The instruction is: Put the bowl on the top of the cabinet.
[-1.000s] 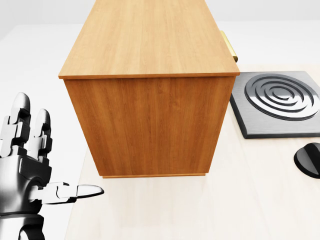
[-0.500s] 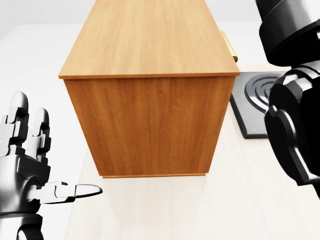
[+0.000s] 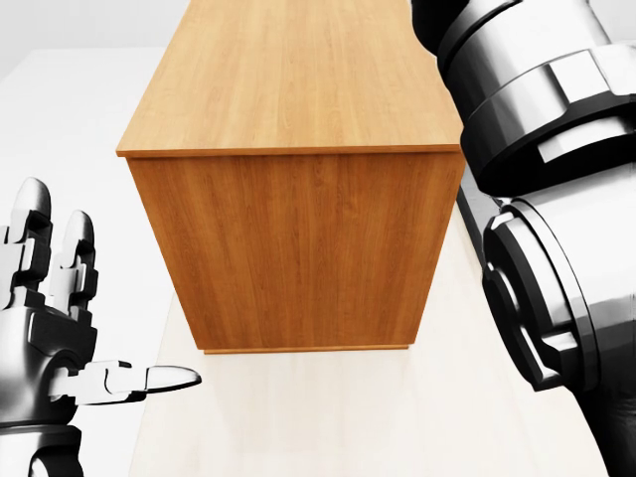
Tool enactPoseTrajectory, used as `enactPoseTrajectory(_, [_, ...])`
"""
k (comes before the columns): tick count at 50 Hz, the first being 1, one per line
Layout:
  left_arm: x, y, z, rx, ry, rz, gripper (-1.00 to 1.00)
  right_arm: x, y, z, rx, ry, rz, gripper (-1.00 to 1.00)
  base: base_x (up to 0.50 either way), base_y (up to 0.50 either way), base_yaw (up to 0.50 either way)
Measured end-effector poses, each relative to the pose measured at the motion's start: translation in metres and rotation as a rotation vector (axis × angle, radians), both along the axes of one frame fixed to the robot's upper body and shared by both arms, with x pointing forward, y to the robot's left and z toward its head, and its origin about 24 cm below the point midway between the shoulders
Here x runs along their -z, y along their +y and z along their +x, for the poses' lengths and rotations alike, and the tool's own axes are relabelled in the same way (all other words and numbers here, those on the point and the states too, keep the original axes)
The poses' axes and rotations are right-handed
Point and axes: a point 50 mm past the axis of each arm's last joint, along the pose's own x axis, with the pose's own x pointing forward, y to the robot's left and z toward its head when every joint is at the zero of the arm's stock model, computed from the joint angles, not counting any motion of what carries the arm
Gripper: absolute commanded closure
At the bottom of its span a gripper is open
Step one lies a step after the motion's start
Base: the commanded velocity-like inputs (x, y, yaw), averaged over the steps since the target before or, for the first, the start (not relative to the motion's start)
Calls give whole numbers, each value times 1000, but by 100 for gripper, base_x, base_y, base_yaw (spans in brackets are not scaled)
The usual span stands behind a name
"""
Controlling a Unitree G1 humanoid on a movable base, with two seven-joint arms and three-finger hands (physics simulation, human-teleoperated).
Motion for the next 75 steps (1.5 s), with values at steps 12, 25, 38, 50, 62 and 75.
enactPoseTrajectory(12, [0, 0, 0, 2, 2, 0, -100, 22, 1, 7, -1, 40, -10, 100, 0, 0, 0])
enactPoseTrajectory(25, [2, 0, 1, 4, 9, 0, -100, 43, 0, 12, 2, 76, -22, 100, 0, 0, 0])
enactPoseTrajectory(38, [-1, 0, 0, 2, -2, 0, -100, 59, 0, 15, 3, 105, -32, 100, 0, 0, 0])
enactPoseTrajectory(50, [-2, 0, 0, 1, -10, 0, -100, 71, 0, 17, 5, 128, -42, 100, 0, 0, 0])
enactPoseTrajectory(62, [-2, 0, 0, 2, -10, 0, -100, 75, 0, 18, 6, 135, -47, 100, 0, 0, 0])
enactPoseTrajectory(75, [-2, 0, 0, 4, -7, 0, -100, 73, -1, 18, 11, 120, -59, -100, 0, 0, 0])
